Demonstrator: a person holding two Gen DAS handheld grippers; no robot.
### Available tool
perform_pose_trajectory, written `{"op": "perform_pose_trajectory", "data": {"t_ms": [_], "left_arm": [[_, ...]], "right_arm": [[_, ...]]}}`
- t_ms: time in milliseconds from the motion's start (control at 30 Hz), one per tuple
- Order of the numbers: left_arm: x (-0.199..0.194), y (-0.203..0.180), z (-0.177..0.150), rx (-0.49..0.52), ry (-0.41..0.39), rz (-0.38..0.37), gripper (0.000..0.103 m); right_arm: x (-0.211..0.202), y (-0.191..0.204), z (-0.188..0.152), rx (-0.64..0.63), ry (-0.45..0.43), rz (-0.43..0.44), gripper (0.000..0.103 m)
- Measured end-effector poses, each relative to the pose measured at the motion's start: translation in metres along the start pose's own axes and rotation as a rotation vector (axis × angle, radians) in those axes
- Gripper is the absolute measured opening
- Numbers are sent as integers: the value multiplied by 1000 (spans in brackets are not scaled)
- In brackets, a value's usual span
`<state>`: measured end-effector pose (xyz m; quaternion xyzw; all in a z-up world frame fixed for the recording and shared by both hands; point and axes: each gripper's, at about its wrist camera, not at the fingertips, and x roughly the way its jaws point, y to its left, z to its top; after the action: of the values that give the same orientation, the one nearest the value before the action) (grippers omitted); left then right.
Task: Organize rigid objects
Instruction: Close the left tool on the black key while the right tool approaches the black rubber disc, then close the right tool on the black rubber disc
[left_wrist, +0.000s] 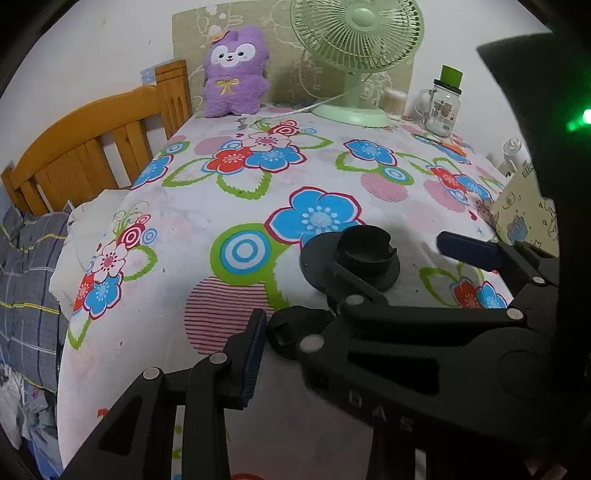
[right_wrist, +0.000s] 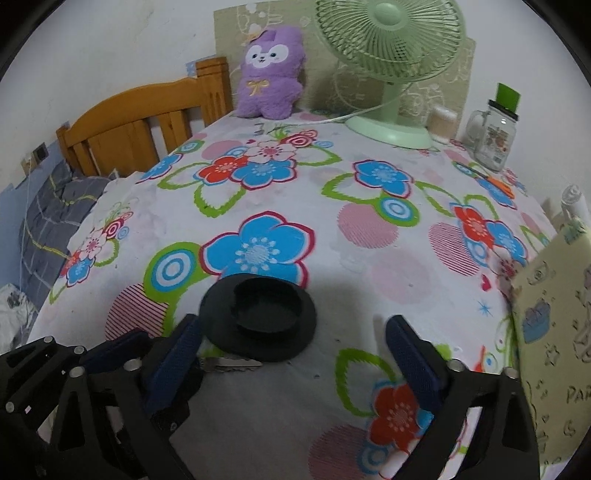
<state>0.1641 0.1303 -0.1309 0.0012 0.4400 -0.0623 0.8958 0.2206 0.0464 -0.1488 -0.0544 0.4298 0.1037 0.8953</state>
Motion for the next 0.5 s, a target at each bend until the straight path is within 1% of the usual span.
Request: {"op": "perform_pose_trajectory", "data": {"t_ms": [33, 100, 167, 233, 300, 333, 367, 400, 500], "left_arm": [[1, 1, 1, -2, 0, -1, 38], [2, 1, 2, -3, 0, -2, 38], [2, 2, 3, -3, 2, -4, 38], [3, 3, 4, -4, 4, -7, 38], [3, 3, 5, -5, 4, -6, 38], [3, 3, 4, -4, 5, -3, 38], [3, 2, 4, -1, 4, 2, 38], [3, 1, 4, 0, 5, 5, 38], [2, -2, 3, 2, 10, 8, 38]], "right_arm": [[1, 0, 1, 2, 5, -1, 92], [5, 0, 2, -1, 12, 3, 82], [6, 2, 4, -10, 10, 11, 79], [7, 4, 6, -29, 5, 24, 71], [5, 8, 7, -59, -3, 38, 53], [5, 8, 7, -68, -5, 39, 51], [4, 9, 7, -75, -3, 44, 46], [4, 8, 7, -76, -1, 40, 44], [1, 6, 5, -73, 4, 28, 44]]}}
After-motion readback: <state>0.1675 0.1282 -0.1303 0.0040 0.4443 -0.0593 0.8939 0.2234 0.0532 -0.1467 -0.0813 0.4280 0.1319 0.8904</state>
